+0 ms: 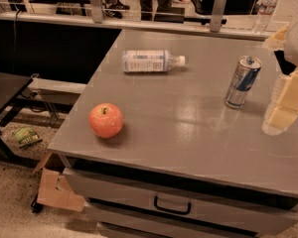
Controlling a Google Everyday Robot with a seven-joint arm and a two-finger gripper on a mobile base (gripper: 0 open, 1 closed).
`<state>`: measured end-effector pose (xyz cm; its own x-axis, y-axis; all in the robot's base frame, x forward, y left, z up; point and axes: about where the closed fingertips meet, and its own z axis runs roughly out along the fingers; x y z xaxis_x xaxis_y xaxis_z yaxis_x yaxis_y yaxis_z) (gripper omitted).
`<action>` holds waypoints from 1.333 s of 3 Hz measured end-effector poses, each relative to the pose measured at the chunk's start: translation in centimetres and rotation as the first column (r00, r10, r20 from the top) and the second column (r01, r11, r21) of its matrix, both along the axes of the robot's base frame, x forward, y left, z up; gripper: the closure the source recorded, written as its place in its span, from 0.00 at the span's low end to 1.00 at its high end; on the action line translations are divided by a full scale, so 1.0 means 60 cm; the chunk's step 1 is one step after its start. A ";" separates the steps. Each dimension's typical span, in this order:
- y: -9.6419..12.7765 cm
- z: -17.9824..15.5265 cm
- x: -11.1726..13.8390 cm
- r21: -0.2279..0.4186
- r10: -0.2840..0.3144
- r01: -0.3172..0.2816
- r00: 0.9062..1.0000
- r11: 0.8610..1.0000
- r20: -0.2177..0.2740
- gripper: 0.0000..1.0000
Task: Pick blue plastic bottle
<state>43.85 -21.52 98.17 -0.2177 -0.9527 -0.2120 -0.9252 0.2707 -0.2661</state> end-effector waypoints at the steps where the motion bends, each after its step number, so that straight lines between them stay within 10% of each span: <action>1: 0.000 0.000 0.000 0.000 0.000 0.000 1.000 1.000 0.000 0.00; 3: -0.005 0.012 0.070 0.074 -0.045 0.040 0.996 0.996 0.073 0.00; 4: -0.001 0.023 0.175 0.156 -0.083 0.063 0.988 0.986 0.130 0.00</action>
Offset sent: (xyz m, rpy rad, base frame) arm 0.0249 -0.0041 0.0015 0.0850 -0.0531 -0.0457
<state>54.32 -21.55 99.57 -0.2450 -0.8901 -0.3842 -0.8597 0.3827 -0.3383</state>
